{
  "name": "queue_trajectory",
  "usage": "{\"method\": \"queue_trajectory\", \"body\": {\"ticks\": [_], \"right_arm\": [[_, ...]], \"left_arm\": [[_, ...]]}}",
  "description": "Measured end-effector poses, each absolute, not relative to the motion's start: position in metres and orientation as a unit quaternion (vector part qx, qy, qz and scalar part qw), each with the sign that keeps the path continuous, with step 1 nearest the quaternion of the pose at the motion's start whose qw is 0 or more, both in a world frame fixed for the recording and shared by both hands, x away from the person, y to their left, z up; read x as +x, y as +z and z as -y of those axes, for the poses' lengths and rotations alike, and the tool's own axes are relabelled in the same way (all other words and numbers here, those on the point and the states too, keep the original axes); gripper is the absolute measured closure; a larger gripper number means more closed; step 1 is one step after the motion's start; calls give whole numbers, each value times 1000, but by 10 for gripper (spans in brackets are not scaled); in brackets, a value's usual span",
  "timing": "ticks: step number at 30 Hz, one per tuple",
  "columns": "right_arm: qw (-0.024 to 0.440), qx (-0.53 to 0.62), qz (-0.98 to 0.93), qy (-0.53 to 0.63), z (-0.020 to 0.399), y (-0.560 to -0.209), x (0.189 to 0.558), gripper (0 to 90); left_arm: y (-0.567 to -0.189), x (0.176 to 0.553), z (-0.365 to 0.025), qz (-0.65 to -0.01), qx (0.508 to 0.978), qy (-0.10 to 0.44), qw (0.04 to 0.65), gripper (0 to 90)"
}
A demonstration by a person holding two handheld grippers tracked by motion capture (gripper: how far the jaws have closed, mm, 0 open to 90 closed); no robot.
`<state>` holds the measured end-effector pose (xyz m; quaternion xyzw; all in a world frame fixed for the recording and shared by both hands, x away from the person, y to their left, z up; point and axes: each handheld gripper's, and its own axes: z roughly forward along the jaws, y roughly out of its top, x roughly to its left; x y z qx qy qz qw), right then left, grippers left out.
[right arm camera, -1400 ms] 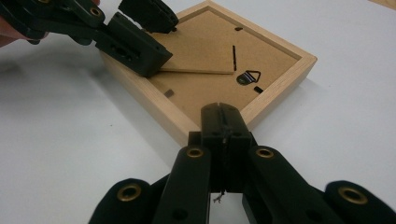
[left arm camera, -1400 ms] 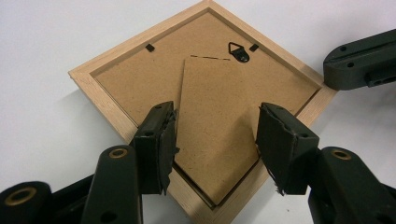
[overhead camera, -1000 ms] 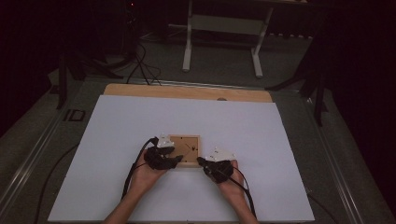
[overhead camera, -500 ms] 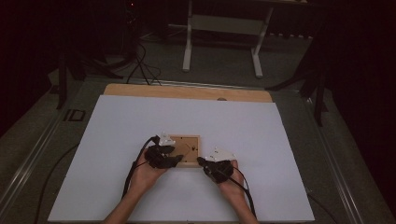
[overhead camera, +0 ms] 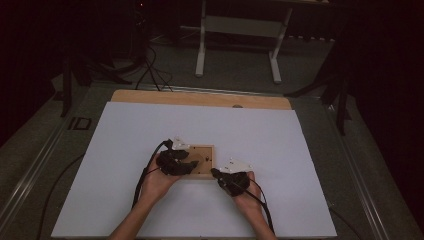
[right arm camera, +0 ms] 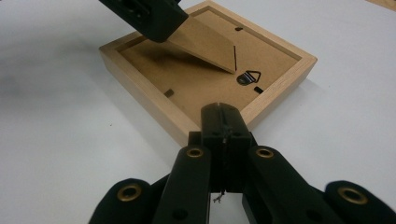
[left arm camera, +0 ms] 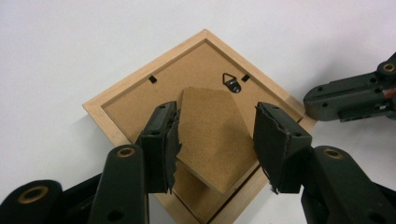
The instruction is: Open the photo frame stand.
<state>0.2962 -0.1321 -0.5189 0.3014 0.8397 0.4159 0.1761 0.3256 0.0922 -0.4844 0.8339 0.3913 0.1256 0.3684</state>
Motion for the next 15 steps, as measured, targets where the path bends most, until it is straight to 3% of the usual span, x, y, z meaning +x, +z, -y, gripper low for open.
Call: {"method": "queue_trajectory", "body": {"ticks": [9, 15], "right_arm": [[176, 302, -839, 416, 132, -519, 296, 899], [177, 302, -839, 416, 132, -519, 296, 899]], "left_arm": [[-482, 323, -96, -392, 830, 121, 377, 485], [-486, 326, -106, -414, 816, 85, 395, 462]]}}
